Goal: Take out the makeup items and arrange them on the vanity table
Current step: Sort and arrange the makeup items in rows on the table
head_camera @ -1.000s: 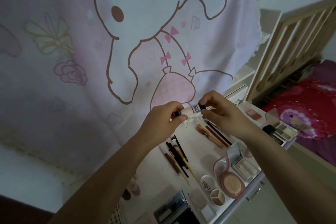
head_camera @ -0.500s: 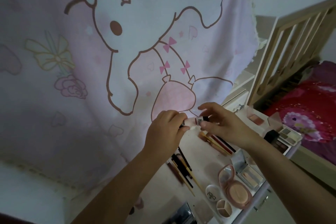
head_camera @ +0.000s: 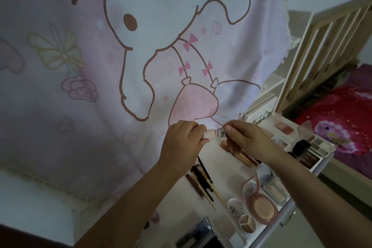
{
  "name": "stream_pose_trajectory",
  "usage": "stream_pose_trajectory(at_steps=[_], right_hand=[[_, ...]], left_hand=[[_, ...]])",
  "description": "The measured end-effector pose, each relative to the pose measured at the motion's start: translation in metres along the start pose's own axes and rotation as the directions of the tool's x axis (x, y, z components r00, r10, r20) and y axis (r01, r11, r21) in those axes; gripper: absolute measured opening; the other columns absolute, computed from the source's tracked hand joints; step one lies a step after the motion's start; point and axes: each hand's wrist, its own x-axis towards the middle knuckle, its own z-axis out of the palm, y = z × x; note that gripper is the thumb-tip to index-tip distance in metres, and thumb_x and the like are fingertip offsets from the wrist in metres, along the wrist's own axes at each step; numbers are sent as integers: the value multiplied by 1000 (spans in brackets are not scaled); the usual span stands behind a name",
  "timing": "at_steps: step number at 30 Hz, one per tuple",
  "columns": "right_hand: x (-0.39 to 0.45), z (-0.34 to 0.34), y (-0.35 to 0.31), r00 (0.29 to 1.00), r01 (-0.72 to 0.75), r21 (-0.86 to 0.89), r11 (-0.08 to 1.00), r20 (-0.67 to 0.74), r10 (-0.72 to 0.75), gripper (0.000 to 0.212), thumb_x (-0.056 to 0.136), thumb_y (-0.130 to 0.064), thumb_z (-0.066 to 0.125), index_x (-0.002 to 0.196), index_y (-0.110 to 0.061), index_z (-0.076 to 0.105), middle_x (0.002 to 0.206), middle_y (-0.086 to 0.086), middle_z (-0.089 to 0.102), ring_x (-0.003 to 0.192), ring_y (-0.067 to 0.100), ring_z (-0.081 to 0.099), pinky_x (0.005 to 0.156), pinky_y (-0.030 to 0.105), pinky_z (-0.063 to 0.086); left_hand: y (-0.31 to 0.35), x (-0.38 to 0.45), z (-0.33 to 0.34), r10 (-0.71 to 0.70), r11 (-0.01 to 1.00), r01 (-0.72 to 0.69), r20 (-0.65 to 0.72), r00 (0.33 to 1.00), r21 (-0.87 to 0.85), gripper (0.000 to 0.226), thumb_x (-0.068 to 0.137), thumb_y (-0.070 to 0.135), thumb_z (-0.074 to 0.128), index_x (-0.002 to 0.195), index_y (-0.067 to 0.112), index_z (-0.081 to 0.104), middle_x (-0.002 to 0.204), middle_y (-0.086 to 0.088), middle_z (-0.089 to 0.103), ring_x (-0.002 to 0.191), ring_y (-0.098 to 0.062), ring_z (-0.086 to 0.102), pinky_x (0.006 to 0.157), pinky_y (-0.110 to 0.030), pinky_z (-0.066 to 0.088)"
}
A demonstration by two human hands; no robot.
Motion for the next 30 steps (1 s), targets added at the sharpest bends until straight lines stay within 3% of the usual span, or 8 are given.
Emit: stream_pose_trajectory(at_steps=[3, 6, 8, 12, 17, 23, 28, 30], right_hand=[[-2, -1, -1, 997, 68, -52, 996, -43, -70, 25, 88, -4, 52, 82, -28, 53, 69, -10, 57, 62, -6, 57, 58, 7, 45], [-4, -3, -2, 996, 82, 29, 996, -39, -81, 36, 82, 1, 59, 92, -32, 51, 87, -10, 58, 78, -6, 59, 72, 12, 49], [-3, -2, -2, 1000, 11, 84, 996, -11, -10, 34, 84, -7, 60, 93, -37, 48, 88, -8, 60, 72, 0, 61, 68, 12, 50], [1, 2, -2, 1000, -19, 65, 998, -10, 20, 17, 90, -10, 51, 84, -26, 54, 72, 14, 64, 60, 21, 59, 58, 19, 50], [1, 7, 1, 1000, -8, 96, 995, 28, 5, 19, 86, -7, 56, 85, -26, 56, 74, 6, 61, 69, 29, 60, 69, 34, 51], [3, 24, 8, 997, -49, 170, 984, 75, 37, 30, 81, 0, 60, 84, -30, 58, 73, -6, 59, 64, 3, 57, 66, 19, 49], [8, 53, 12, 960, -144, 145, 979, 259, 103, 26, 75, -9, 70, 86, -29, 58, 76, -3, 63, 63, 16, 64, 59, 24, 55], [10, 67, 12, 943, -170, 124, 978, 307, 125, 24, 75, -6, 70, 80, -27, 60, 71, -5, 63, 54, 5, 62, 53, 16, 51]], left_hand=[[0, -2, 2, -18, 1000, 18, -2, 1000, -21, 27, 55, 12, 86, 75, 2, 71, 68, -11, 69, 59, -26, 65, 59, -28, 53], [0, -4, 3, -50, 998, 50, 1, 999, -43, 28, 56, 12, 86, 76, 1, 70, 69, -11, 69, 60, -26, 65, 59, -29, 53], [-1, -5, 4, -44, 998, 44, -7, 999, -36, 24, 59, 12, 84, 76, 1, 70, 68, -10, 69, 59, -25, 65, 59, -28, 53], [-2, -9, 6, -39, 998, 39, -7, 999, -39, 18, 64, 16, 75, 74, 3, 70, 67, -8, 68, 58, -23, 64, 57, -25, 51], [-3, -15, 5, -92, 986, 105, 97, 991, -132, 19, 67, 17, 68, 78, 1, 70, 68, -9, 67, 57, -21, 63, 54, -21, 50], [-8, -36, 6, -240, 902, 305, 234, 942, -306, 22, 77, 9, 69, 94, -4, 67, 85, -16, 67, 70, -20, 59, 66, -19, 43], [-14, -65, 7, -329, 827, 414, 270, 905, -380, 20, 80, 7, 67, 97, -3, 66, 90, -16, 66, 74, -12, 51, 68, -6, 35], [-18, -80, 6, -359, 803, 455, 297, 885, -384, 19, 80, 7, 67, 96, -4, 66, 89, -17, 66, 74, -11, 51, 71, -2, 33]])
